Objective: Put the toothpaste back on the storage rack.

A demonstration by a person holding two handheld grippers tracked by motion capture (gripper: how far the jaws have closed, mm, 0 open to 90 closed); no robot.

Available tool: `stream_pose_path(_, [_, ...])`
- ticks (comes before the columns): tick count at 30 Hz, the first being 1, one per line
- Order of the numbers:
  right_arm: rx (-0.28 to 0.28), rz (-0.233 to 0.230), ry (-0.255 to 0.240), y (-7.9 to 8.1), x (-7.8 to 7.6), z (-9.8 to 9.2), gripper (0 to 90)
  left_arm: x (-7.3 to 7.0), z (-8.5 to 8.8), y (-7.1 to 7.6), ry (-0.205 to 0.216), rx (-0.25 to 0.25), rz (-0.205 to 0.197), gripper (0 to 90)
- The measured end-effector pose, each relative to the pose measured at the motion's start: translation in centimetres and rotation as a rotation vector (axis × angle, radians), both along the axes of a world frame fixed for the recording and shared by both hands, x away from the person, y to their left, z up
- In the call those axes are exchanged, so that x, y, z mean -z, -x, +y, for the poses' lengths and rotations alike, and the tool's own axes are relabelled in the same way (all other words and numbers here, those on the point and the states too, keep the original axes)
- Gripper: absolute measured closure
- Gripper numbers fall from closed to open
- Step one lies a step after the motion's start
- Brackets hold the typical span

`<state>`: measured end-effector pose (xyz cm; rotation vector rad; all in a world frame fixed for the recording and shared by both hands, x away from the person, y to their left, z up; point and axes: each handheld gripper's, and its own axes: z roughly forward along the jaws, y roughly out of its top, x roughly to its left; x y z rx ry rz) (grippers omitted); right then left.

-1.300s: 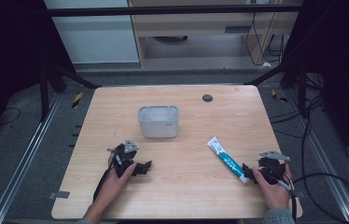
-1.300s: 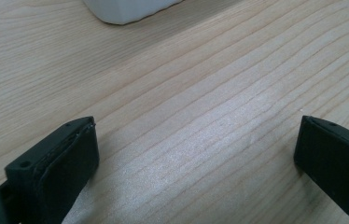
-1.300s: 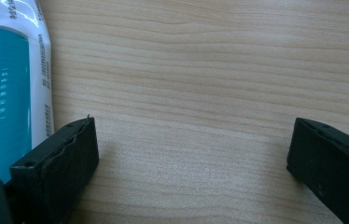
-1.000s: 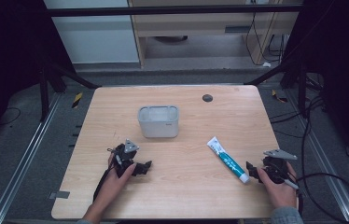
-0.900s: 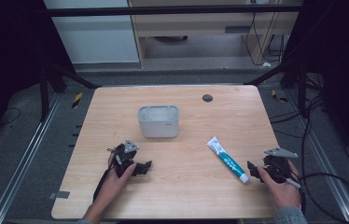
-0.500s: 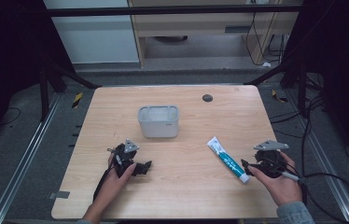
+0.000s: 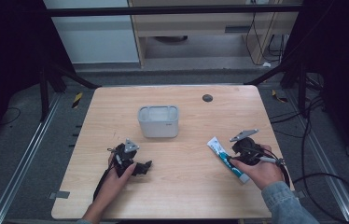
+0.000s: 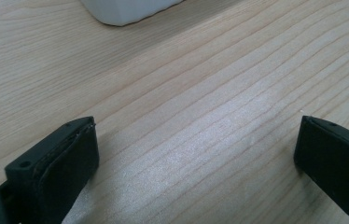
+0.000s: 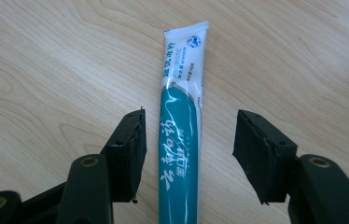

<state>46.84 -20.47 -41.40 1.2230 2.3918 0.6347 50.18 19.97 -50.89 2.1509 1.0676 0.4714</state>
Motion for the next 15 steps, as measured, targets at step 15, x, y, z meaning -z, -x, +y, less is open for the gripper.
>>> stream_pose_path(15, [-0.023, 0.106, 0.016, -2.3, 1.3, 1.8, 38.2, 0.0, 0.0, 0.0, 0.000, 0.002, 0.000, 0.0])
